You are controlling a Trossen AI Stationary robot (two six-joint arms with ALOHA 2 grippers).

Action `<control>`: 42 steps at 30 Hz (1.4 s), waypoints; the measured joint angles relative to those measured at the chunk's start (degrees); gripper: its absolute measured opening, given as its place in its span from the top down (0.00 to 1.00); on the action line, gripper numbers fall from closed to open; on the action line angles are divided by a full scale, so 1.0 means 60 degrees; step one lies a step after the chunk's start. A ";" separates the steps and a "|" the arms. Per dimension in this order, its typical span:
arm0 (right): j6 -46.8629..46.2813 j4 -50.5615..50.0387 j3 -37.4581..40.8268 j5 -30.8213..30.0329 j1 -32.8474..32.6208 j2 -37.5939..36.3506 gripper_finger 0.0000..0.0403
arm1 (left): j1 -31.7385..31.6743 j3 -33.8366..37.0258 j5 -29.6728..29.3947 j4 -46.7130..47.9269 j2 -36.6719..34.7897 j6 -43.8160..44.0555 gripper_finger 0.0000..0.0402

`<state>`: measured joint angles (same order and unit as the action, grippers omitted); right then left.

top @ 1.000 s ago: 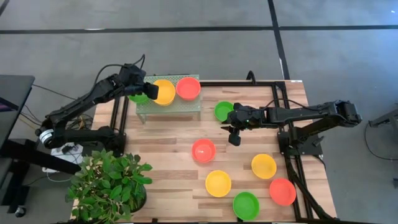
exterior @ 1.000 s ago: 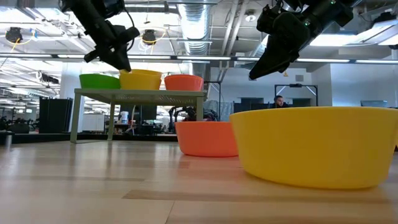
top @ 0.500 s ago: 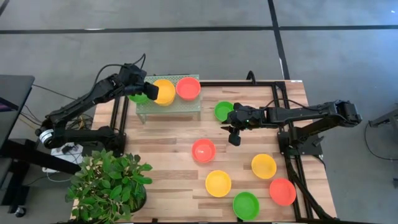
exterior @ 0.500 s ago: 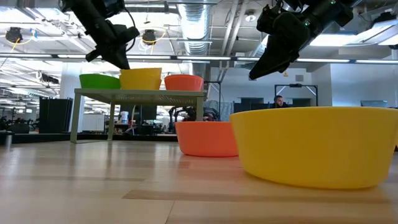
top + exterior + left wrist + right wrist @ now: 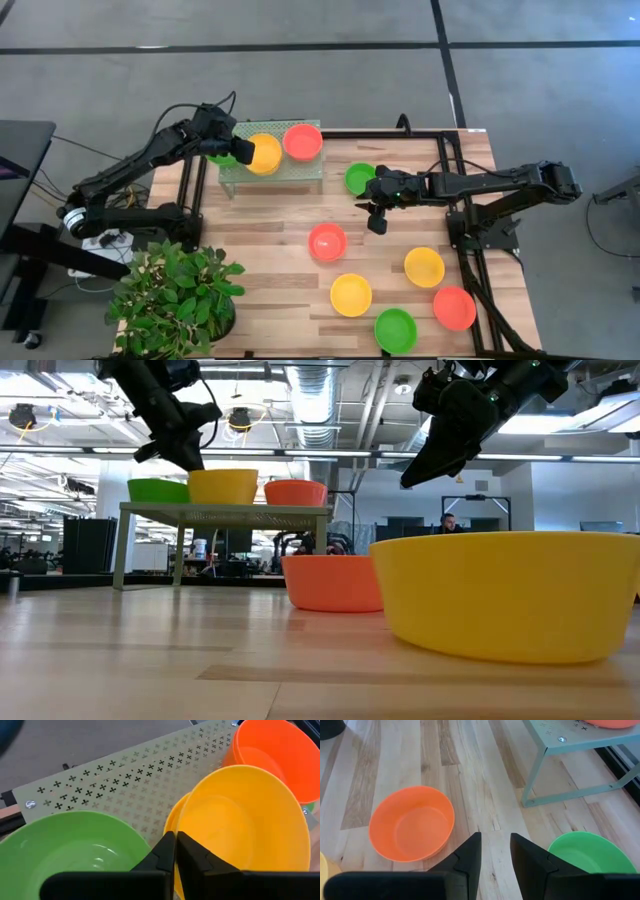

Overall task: Pick & Place Mini bowls
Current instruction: Stack the yellow bowl on top of the yellow bowl on the shelf, then stack the green bowl on top of the green bowl on the shelf

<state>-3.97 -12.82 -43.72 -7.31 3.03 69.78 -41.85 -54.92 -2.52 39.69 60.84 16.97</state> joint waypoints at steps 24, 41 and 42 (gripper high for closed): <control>-0.0725 0.0117 0.0000 -0.0016 -0.0004 -0.0002 0.76 | 0.2324 0.0000 0.0978 -0.2609 -0.0461 -0.1632 0.79; -0.0273 0.0387 -0.0004 -0.0070 0.0192 0.1339 0.66 | 0.6340 0.0004 -0.0631 -0.2627 -0.0419 -0.2794 0.79; -0.0256 0.0385 -0.0004 -0.0199 0.0291 0.1549 0.64 | 0.6367 0.0004 -0.0644 -0.2627 -0.0419 -0.2794 0.79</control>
<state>-5.50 -10.51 -43.75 -8.51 4.77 79.07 -3.65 -54.89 -6.39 23.92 58.33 0.21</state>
